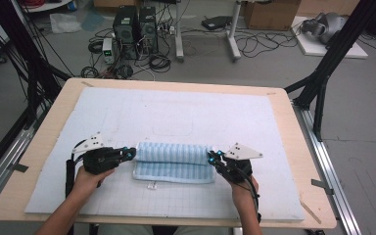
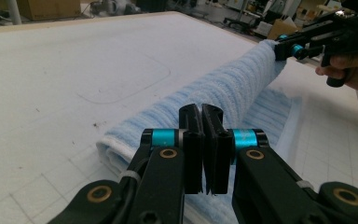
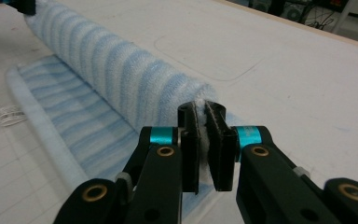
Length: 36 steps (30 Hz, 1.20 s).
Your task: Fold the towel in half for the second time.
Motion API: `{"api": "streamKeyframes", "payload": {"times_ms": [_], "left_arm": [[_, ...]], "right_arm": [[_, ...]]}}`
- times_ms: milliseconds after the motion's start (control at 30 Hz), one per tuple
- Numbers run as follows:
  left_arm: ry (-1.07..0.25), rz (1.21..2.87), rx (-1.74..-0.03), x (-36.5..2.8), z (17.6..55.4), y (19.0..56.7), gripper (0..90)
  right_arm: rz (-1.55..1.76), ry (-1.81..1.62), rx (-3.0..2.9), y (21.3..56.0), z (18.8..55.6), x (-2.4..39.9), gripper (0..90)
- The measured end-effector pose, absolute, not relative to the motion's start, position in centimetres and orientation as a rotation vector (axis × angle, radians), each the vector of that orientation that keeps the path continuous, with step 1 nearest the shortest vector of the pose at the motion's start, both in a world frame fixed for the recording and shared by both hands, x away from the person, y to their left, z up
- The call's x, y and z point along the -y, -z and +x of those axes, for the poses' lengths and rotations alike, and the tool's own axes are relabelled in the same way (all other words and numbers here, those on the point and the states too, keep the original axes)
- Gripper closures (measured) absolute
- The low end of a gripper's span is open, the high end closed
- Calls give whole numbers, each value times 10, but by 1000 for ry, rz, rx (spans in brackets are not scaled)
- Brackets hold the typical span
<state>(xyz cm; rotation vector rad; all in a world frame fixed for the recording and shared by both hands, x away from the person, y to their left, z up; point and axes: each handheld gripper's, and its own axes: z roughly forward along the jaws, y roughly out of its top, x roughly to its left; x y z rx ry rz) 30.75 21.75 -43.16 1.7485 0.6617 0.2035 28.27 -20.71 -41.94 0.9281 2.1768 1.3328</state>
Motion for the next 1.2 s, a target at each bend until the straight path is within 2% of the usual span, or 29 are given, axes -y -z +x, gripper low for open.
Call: {"api": "streamKeyframes", "payload": {"times_ms": [400,633,667,733,767,867,1033,1200], "left_arm": [[-138,1775,-648,-221,293,445,866],[-101,1787,-605,-222,285,444,861],[-96,1781,-597,-223,285,443,851],[-95,1744,-595,-226,286,438,717],[-109,1732,-594,-228,287,435,672],[-148,1697,-613,-232,291,426,633],[-178,1707,-654,-223,300,427,625],[-176,1788,-694,-208,304,438,629]], "right_arm": [[915,-1314,-2204,432,264,207,843],[927,-1295,-2206,435,253,212,789],[929,-1290,-2206,435,252,213,763],[959,-1299,-2191,433,251,217,632],[980,-1318,-2182,431,250,219,610],[1009,-1362,-2115,424,251,225,550],[992,-1389,-2075,413,258,218,563],[959,-1230,-2206,425,270,195,594]]}}
